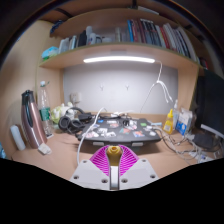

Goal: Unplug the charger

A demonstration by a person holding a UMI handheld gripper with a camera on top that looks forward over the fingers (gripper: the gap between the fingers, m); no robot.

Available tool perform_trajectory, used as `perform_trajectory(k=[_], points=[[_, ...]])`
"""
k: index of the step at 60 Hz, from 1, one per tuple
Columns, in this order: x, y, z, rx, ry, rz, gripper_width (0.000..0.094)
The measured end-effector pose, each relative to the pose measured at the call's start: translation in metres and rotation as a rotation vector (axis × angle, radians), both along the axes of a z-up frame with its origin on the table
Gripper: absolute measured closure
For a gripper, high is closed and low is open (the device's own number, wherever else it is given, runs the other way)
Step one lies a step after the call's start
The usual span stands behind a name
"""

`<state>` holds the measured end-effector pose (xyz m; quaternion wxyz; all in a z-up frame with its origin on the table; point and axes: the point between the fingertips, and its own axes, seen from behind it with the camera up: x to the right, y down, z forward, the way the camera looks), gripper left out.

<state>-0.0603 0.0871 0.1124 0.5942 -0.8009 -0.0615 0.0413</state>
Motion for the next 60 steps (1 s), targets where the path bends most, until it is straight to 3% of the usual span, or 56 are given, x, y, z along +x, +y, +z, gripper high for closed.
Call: perform_trajectory(k=[6,12,24,27,28,29,41,55,60], points=[[0.022,-0.009,0.042,0.054,0.007,-0.014,0.0821],[0.065,-0.021,0.053,0.064,-0.013,-0.075,0.0820],[0.152,-0.040,-0.001,-0.068,-0.024,-0.176,0.0820],[0.161,-0.042,-0.021,-0.114,-0.015,-0.175,0.0820],[0.163,-0.042,-0.027,-0.129,-0.012,-0.172,0.0777],[0.164,-0.042,-0.034,-0.144,-0.009,-0.170,0.0819],[0.157,-0.037,-0.080,-0.260,-0.020,-0.117,0.0819],[0.149,-0.025,-0.120,-0.391,-0.018,-0.105,0.0795],[0.151,-0.016,-0.121,-0.387,-0.013,-0.108,0.0781]])
